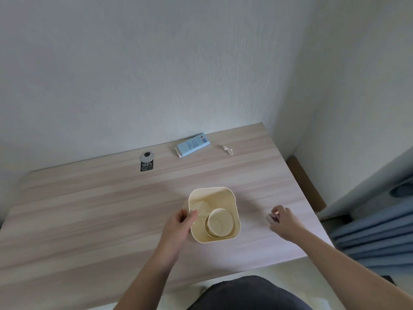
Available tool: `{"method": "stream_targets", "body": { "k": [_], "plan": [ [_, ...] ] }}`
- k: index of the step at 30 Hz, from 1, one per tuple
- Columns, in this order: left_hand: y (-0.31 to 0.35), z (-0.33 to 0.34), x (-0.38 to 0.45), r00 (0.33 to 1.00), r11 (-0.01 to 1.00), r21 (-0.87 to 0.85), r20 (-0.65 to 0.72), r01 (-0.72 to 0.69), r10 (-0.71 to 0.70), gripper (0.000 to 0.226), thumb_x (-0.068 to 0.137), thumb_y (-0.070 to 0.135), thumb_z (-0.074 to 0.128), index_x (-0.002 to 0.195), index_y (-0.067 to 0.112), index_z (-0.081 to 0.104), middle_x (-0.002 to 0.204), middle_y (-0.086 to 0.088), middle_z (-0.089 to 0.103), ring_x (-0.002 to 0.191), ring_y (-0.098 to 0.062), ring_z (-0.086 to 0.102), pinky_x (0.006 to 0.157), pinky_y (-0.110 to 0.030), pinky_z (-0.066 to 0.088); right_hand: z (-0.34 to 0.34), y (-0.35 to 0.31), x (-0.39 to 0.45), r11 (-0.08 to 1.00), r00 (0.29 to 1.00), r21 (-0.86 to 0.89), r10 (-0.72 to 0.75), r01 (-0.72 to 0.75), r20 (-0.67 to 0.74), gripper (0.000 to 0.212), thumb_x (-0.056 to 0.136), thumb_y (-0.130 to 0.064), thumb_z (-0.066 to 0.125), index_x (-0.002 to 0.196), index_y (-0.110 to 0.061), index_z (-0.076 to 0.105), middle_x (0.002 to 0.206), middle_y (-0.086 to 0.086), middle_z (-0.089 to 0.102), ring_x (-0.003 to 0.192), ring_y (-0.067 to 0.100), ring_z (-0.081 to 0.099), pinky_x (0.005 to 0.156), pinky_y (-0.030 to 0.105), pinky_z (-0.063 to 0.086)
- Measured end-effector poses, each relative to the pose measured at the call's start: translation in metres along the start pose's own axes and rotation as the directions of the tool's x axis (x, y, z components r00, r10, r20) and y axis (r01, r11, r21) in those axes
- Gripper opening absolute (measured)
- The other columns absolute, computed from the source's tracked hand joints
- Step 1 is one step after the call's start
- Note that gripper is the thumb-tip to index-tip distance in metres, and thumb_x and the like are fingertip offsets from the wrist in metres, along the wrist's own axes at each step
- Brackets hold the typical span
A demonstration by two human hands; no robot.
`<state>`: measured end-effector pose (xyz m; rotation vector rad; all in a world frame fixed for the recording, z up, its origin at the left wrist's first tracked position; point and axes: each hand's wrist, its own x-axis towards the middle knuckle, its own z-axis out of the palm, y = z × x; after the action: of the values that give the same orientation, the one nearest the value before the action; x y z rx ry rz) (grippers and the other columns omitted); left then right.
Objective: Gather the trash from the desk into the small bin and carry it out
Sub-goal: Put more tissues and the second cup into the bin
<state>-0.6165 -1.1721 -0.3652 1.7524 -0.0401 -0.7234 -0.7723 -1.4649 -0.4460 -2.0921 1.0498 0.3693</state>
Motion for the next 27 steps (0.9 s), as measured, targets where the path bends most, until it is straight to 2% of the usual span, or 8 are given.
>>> {"method": "stream_targets", "body": {
  "k": [3,6,8,12,16,19,23,27],
  "plan": [
    [-0.004,-0.009,0.005,1.0,1.0,0.004,-0.001,0.002,-0.002,0.043,0.065,0.057,0.068,0.073,0.016,0.056,0.066,0.001,0.055,0.062,-0.014,0.053,0.067,-0.033,0.041,-0.007,-0.027,-0.012,0.914,0.998,0.401,0.06,-0.063,0.021,0.026,0.091,-0.039,0.056,0.106,-0.017,0.058,0.092,0.007,0.065,0.07,0.019,0.06,0.059,0.029,0.046],
    [-0.008,-0.017,0.01,1.0,1.0,0.02,0.011,0.02,-0.02,0.046,0.064,0.058,0.067,0.075,0.014,0.058,0.067,0.002,0.057,0.064,-0.013,0.056,0.069,-0.032,0.043,-0.012,-0.051,-0.025,0.499,0.977,0.845,0.016,-0.192,0.213,0.028,0.094,-0.03,0.05,0.089,-0.016,0.073,0.09,0.009,0.073,0.071,0.02,0.069,0.059,0.029,0.051],
    [-0.01,-0.023,0.012,0.999,1.0,0.019,0.027,0.022,-0.022,0.048,0.066,0.056,0.067,0.076,0.01,0.059,0.067,0.002,0.059,0.065,-0.013,0.057,0.069,-0.032,0.043,-0.013,-0.067,-0.033,0.253,0.966,0.944,-0.093,-0.213,0.243,0.026,0.094,-0.023,0.049,0.095,-0.013,0.073,0.094,0.008,0.075,0.074,0.017,0.072,0.063,0.03,0.052],
    [-0.011,-0.034,0.017,0.999,1.0,-0.005,0.035,0.021,-0.021,0.054,0.068,0.054,0.068,0.078,0.002,0.059,0.068,0.001,0.059,0.065,-0.014,0.057,0.069,-0.033,0.043,-0.011,-0.106,-0.047,0.255,0.958,0.961,-0.229,-0.11,0.17,0.024,0.092,-0.024,0.06,0.111,-0.012,0.068,0.102,0.007,0.073,0.087,0.017,0.069,0.078,0.034,0.051],
    [-0.014,-0.044,0.024,0.998,0.999,-0.03,0.05,0.043,-0.041,0.039,0.067,0.051,0.07,0.072,0.014,0.059,0.064,0.004,0.057,0.062,-0.013,0.055,0.068,-0.031,0.042,-0.009,-0.148,-0.067,0.64,0.953,0.74,-0.304,0.206,-0.002,0.018,0.09,-0.016,0.065,0.107,-0.02,0.068,0.095,0.007,0.073,0.086,0.019,0.067,0.075,0.03,0.052],
    [-0.016,-0.052,0.027,0.995,0.997,-0.063,0.084,0.05,-0.044,0.03,0.065,0.05,0.073,0.065,0.022,0.06,0.06,0.009,0.06,0.057,-0.008,0.059,0.06,-0.021,0.046,-0.003,-0.179,-0.083,0.788,0.877,0.388,-0.454,0.478,-0.158,0.018,0.081,-0.018,0.075,0.096,-0.03,0.074,0.094,0.0,0.067,0.081,0.011,0.066,0.074,0.02,0.052],
    [-0.021,-0.062,0.031,0.993,0.994,-0.079,0.1,0.069,-0.061,0.023,0.078,0.038,0.074,0.07,0.019,0.064,0.064,0.005,0.065,0.059,-0.008,0.064,0.058,-0.019,0.049,0.015,-0.209,-0.095,0.674,0.629,-0.117,-0.729,0.73,-0.27,0.021,0.079,-0.01,0.076,0.099,-0.014,0.077,0.09,0.007,0.06,0.082,0.026,0.061,0.076,0.034,0.054],
    [-0.028,-0.07,0.03,0.992,0.992,-0.1,0.111,0.079,-0.068,0.02,0.082,0.028,0.074,0.068,0.019,0.063,0.063,0.004,0.063,0.057,-0.009,0.062,0.054,-0.019,0.049,0.039,-0.226,-0.101,0.585,0.532,-0.308,-0.811,0.75,-0.243,0.014,0.077,-0.011,0.078,0.091,-0.011,0.077,0.08,0.008,0.064,0.072,0.03,0.061,0.066,0.043,0.053]
  ]
}}
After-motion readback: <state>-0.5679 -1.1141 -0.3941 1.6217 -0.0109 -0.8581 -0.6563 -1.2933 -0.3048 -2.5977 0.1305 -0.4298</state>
